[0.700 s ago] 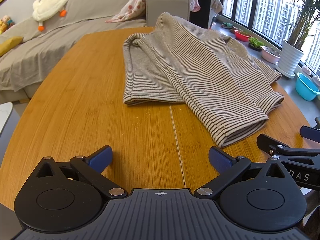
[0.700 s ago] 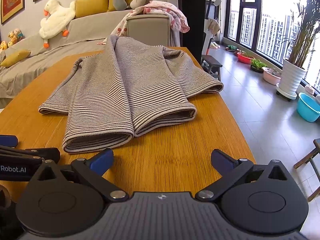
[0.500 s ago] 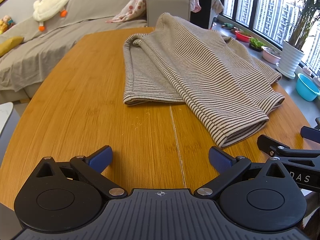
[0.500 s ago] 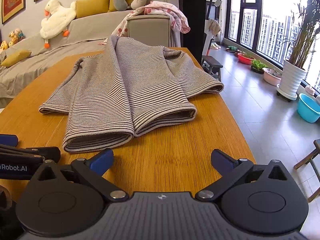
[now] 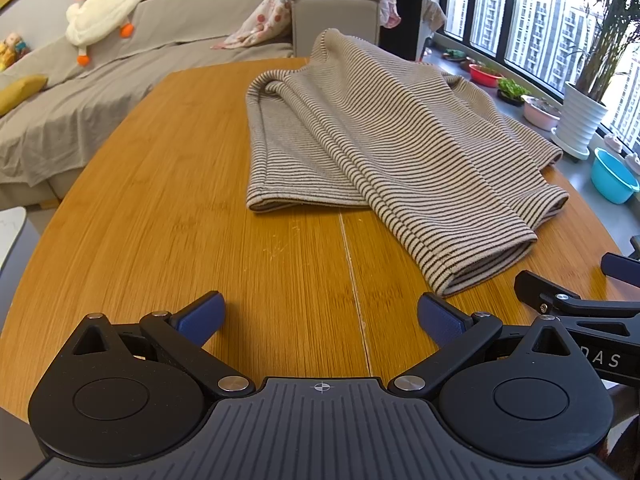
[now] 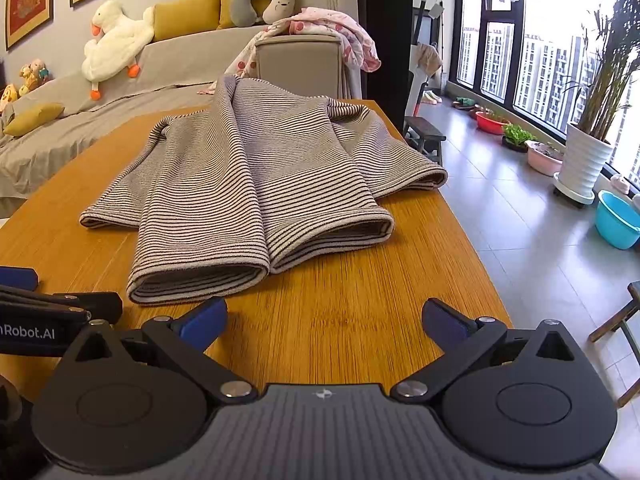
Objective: Fold clothes
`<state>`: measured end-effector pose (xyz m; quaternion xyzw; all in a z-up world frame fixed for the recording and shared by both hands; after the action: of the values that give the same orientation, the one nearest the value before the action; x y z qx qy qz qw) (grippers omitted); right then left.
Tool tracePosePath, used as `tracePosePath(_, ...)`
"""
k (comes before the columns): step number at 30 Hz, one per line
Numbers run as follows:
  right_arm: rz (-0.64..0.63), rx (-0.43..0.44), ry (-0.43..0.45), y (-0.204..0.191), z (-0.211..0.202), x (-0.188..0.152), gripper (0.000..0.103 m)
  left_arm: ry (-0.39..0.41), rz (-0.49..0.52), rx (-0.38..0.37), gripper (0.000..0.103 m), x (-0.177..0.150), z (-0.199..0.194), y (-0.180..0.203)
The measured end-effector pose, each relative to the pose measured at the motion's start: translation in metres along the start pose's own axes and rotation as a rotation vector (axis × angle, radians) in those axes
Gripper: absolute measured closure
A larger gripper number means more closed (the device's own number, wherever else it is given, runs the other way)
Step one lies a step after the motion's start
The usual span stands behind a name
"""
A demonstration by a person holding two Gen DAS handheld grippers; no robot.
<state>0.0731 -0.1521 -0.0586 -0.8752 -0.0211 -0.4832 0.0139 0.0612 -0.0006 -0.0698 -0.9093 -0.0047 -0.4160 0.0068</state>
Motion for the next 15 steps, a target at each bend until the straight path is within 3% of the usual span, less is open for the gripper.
tracePosePath(15, -0.005, 0.005, 0.017, -0.0017, -0.0005, 0.0016, 0.0, -0.008, -0.007, -0.006, 0.0, -0.0003, -0.0006, 0.0004)
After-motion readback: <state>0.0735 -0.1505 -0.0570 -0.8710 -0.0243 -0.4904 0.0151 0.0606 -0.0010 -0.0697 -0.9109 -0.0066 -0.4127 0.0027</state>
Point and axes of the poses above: each gripper's, at about its wrist camera, not at the fingertips, and z roughly the way its jaws point, y to its right, x to its top, the point moved 9 cm from there along z, roughly the way its jaws point, and after that the axes turned 6 degrees about y, right-handed, at the moved point
